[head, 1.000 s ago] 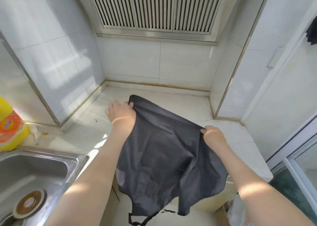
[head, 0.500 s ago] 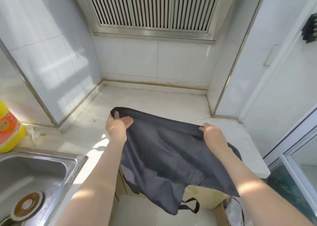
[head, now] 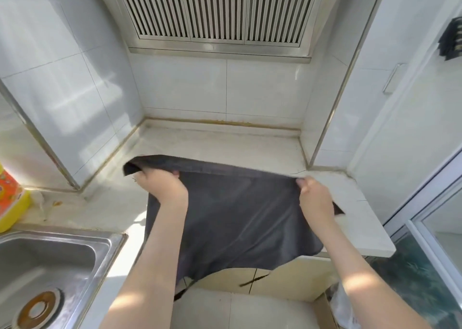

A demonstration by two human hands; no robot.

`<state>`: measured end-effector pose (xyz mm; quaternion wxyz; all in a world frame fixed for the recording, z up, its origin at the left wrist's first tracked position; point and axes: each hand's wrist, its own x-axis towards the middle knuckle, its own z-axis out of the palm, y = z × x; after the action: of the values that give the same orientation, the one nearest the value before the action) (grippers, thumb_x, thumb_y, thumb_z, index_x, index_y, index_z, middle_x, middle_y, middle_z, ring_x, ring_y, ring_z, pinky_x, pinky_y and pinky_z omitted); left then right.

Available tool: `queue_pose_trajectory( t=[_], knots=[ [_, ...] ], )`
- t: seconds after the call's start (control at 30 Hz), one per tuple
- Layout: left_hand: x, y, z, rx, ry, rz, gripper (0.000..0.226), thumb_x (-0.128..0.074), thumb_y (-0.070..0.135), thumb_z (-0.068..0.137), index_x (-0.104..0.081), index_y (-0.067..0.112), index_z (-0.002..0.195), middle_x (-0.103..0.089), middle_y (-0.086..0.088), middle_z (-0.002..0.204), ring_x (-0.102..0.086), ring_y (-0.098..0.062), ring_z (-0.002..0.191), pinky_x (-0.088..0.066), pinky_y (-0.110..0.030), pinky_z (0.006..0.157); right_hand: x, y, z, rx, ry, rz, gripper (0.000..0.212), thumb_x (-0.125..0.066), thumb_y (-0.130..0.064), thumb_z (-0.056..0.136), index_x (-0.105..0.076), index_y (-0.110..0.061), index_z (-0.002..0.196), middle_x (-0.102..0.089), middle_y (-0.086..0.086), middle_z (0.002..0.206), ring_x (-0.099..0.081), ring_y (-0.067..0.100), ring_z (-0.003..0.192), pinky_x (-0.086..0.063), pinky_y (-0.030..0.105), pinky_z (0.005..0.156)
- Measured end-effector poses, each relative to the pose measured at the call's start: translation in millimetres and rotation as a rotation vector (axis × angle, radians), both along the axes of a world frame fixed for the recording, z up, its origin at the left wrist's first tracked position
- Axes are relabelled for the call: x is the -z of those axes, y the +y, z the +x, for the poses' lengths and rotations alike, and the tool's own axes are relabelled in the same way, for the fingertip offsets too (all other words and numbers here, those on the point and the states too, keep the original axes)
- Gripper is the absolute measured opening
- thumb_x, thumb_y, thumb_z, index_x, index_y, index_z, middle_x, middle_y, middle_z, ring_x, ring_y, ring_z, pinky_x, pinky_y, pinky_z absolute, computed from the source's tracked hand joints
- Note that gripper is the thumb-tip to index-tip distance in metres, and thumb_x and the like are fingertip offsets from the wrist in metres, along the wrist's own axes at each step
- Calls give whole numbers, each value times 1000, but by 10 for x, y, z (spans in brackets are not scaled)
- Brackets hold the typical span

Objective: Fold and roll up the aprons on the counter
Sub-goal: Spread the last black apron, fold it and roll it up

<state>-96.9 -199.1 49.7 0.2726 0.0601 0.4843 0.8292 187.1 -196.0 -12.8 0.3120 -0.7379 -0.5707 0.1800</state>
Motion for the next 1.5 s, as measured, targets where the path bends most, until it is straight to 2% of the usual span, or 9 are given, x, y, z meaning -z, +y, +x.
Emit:
queue_pose_trajectory(
  t=[0.1,0.2,0.4,0.5,0.73,0.93,1.23,1.4,1.5],
  knots=[
    [261,85,-101,172,130,-198,38,-28,34,105,-44,4,87,-48,2,40,-37,-7,27,-26,-15,34,-75,-78,-38,-117,-252,21,27,-37,-23,102,-56,-6,111,-61,16,113,-56,35,105,-42,40,82],
    [645,50,-231,176,82,-319,23,-26,25,106,-40,7,101,-46,-9,56,-37,-7,24,-35,-16,30,23,-7,107,-75,-175,34,25,-41,-21,101,-55,0,97,-62,19,101,-56,37,96,-38,38,73],
    [574,166,-340,242,129,-210,23,-26,28,106,-42,17,95,-55,-10,70,-53,-13,42,-52,-25,44,-84,250,106,16,-39,132,34,-42,-30,101,-47,-4,80,-50,16,76,-48,34,74,-33,37,64],
    [514,283,-417,199,148,-160,19,-25,29,106,-38,16,103,-57,-10,77,-55,-17,57,-53,-26,52,-113,491,62,14,-64,41,32,-44,-28,101,-54,1,91,-54,18,95,-49,32,85,-35,35,72],
    [622,782,-367,378,406,-130,23,-25,29,105,-44,18,111,-58,2,122,-56,-8,113,-38,-21,101,-174,924,23,52,3,265,15,-54,-10,94,-60,4,95,-54,17,98,-51,34,95,-30,26,75],
    [737,1534,-380,503,491,-268,42,-29,35,104,-40,20,142,-42,15,136,-38,-1,124,-25,-20,105,-87,1867,-19,45,18,319,18,-53,-8,95,-61,7,102,-56,24,107,-52,36,99,-33,31,82],
    [766,2795,-616,615,532,-372,38,-31,35,104,-43,26,139,-45,17,138,-36,-3,133,-25,-25,112,219,3597,-144,-139,15,127,22,-53,-7,94,-58,6,112,-51,22,121,-50,34,109,-33,27,90],
    [1036,3505,-765,880,764,-380,48,-36,39,103,-24,43,148,-26,28,149,-22,3,140,-17,-22,115,644,4125,-323,-214,-19,-19,34,-49,-13,98,-51,3,127,-37,16,145,-38,30,132,-29,33,106],
    [1431,3742,-668,1026,865,-496,90,-59,38,93,13,48,147,-4,21,156,-7,-3,144,-14,-31,118,950,4287,-349,-243,-26,-126,55,-51,-14,97,-29,-3,147,-19,10,157,-19,23,144,-19,30,113]
  ],
)
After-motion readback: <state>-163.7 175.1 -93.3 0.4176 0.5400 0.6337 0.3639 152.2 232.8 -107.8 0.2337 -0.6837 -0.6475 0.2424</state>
